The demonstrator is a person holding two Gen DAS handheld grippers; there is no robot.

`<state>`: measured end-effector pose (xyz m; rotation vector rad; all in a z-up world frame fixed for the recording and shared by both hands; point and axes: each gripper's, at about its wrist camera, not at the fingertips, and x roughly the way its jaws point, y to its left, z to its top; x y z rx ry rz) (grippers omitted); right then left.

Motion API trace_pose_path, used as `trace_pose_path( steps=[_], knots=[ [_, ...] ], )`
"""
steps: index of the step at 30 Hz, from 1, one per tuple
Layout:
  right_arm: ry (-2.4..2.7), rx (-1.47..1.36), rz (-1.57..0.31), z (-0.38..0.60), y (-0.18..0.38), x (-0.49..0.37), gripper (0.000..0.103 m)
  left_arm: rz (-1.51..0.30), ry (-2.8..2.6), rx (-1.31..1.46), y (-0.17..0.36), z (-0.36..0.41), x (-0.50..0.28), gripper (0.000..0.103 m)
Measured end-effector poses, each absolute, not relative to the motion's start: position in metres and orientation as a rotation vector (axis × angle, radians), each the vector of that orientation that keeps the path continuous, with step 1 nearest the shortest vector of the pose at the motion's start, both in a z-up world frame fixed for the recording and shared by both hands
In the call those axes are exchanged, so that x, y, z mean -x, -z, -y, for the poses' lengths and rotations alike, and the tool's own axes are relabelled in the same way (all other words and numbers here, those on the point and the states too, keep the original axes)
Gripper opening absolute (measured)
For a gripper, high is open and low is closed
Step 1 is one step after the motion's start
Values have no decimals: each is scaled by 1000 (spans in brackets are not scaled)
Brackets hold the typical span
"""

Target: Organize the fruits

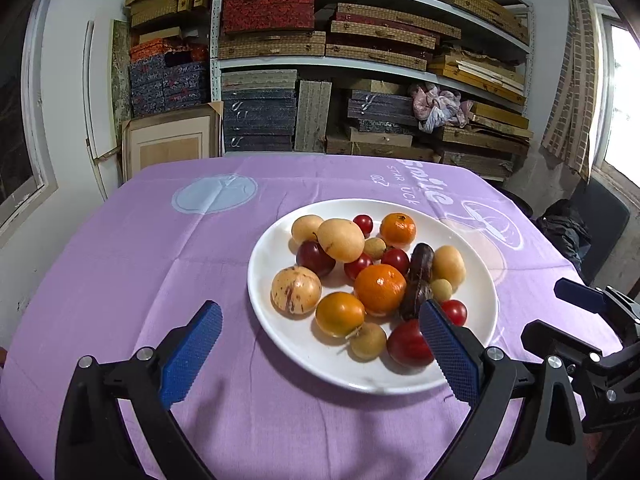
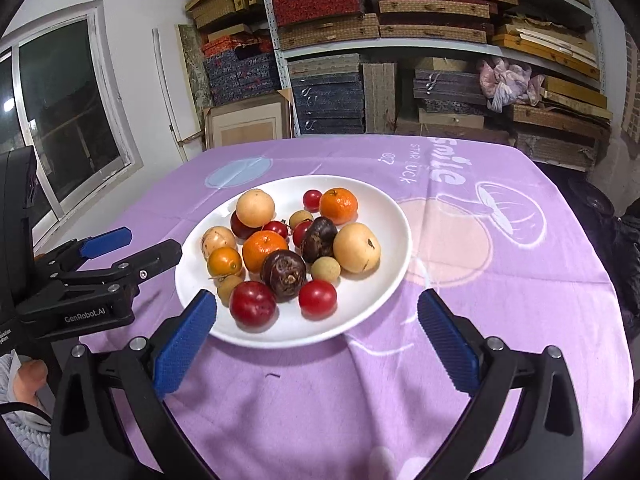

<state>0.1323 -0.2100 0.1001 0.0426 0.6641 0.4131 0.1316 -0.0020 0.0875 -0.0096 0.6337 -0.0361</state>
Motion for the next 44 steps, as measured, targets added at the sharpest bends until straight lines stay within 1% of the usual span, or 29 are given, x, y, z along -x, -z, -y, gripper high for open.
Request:
trace_pose_path(
  steps=[6, 12, 23, 26, 29, 34, 39, 44],
  knots=[
    [-394, 10, -667, 215, -89, -101, 99, -604, -12, -75, -86, 20, -98, 100],
    [-394, -16, -657, 222, -88, -89, 99, -575, -44, -93, -89, 25, -81, 100],
    [-413, -23, -673, 222, -86, -90, 99, -636, 76, -56, -80, 33, -75, 100],
    [-414, -23, -675, 222, -85, -91, 99, -623, 62, -49, -75, 36, -70, 100],
    [-415, -37, -674, 224, -85, -92, 99, -673, 100, -10, -71, 32, -76, 100],
    [-412, -51, -676, 228, -84, -94, 99, -657, 49, -81, -67, 41, -75, 100],
    [-406, -47, -668, 229, -86, -92, 99, -692, 26, -100, -62, 41, -80, 99],
    [-419, -33, -676, 226, -86, -92, 99, -656, 23, -107, -65, 42, -75, 100]
  ],
)
